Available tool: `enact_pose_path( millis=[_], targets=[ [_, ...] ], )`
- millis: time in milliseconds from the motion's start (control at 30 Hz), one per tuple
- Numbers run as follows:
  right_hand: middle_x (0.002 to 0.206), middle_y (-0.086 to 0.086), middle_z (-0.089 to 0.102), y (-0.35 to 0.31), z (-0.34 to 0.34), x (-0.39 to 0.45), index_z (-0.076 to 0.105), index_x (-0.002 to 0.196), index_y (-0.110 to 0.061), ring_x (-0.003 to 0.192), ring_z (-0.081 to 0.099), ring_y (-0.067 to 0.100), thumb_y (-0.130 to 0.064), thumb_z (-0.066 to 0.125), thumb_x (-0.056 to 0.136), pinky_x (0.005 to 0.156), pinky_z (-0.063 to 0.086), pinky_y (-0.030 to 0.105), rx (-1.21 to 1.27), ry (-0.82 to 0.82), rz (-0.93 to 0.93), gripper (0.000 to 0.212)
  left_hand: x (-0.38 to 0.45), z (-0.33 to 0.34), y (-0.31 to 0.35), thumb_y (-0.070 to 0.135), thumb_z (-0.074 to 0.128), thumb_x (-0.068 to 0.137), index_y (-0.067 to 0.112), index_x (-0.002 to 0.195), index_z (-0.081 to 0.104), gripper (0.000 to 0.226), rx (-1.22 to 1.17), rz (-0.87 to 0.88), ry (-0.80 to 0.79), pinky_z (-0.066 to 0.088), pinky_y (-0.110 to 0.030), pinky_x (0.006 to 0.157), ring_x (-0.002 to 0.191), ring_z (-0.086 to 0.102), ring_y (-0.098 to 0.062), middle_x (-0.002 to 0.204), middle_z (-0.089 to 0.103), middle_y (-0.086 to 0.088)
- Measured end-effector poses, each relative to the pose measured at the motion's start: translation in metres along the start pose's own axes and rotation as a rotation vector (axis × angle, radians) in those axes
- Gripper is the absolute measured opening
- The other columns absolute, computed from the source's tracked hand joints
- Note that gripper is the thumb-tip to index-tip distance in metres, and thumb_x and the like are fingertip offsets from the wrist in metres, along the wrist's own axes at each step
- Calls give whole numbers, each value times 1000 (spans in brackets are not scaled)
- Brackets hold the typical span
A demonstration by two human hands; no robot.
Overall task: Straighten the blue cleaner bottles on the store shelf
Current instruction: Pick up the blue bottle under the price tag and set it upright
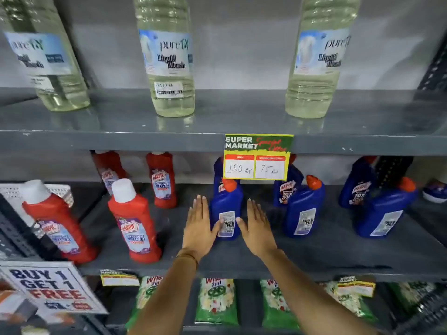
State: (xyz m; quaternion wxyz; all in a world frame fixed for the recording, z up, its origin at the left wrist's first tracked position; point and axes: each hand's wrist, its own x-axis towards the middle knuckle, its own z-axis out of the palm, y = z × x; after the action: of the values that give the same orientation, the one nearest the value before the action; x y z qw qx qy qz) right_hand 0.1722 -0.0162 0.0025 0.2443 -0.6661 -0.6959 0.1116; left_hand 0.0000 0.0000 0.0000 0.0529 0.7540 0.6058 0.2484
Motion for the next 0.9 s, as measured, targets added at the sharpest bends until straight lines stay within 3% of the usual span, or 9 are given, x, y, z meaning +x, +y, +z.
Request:
enact_pose_path(
  millis=[100, 167, 233, 333, 500, 633, 733, 900],
  targets=[
    [156, 6, 22, -1, 4, 9, 7, 148, -17, 141, 27, 24, -37, 43, 95, 114, 27, 41, 279, -117, 40, 67, 9, 0, 0, 44, 64, 80, 9, 146, 3, 97, -254, -98, -160, 24, -39, 114, 141, 23, -27, 157, 13, -9],
    [149, 5, 37, -1, 7, 14, 15, 147, -19, 132, 42, 23, -31, 50, 93, 107, 36, 36, 434, -153, 69, 65, 15, -2, 0, 29, 79, 67, 10, 142, 23, 95, -502, -178, -196, 40, -34, 102, 130, 43, -25, 147, 38, -8],
    [138, 5, 51, -1, 8, 15, 30, 141, -20, 124, 51, 21, -26, 56, 90, 101, 41, 31, 593, -162, 108, 57, 20, 0, 0, 14, 84, 58, 13, 129, 43, 82, -651, -220, -197, 46, -28, 88, 115, 57, -24, 127, 59, -7],
    [127, 6, 60, -1, 10, 18, 44, 131, -19, 114, 58, 18, -20, 60, 88, 98, 47, 34, 794, -157, 164, 46, 25, 3, 1, 3, 83, 56, 11, 121, 51, 73, -722, -247, -222, 47, -26, 83, 102, 63, -22, 114, 66, -8],
    [121, 10, 64, -5, 11, 21, 51, 122, -17, 103, 63, 16, -17, 61, 87, 91, 51, 32, 841, -129, 226, 36, 29, 0, 1, 2, 82, 58, 7, 114, 56, 62, -766, -280, -217, 51, -29, 81, 95, 64, -22, 111, 68, -12],
    [121, 10, 64, -9, 1, 22, 51, 122, -17, 103, 63, 17, -17, 59, 88, 91, 53, 35, 843, -132, 208, 35, 29, -4, -1, 5, 83, 56, 9, 107, 58, 57, -766, -275, -208, 47, -12, 63, 83, 62, -16, 108, 69, -12],
    [123, 8, 63, -16, -9, 22, 49, 127, -16, 107, 61, 16, -16, 57, 89, 90, 51, 28, 878, -74, 161, 39, 28, -9, 4, 13, 86, 53, 11, 97, 58, 52, -779, -299, -114, 46, -14, 59, 77, 63, -15, 99, 70, -7],
    [127, -2, 59, -31, -18, 27, 34, 137, -31, 113, 57, 14, -34, 67, 80, 97, 47, 35, 874, -103, 139, 66, 25, -12, 24, 33, 83, 56, 19, 83, 49, 45, -651, -295, 46, 38, -18, 51, 66, 59, -13, 79, 61, 7]
  ],
)
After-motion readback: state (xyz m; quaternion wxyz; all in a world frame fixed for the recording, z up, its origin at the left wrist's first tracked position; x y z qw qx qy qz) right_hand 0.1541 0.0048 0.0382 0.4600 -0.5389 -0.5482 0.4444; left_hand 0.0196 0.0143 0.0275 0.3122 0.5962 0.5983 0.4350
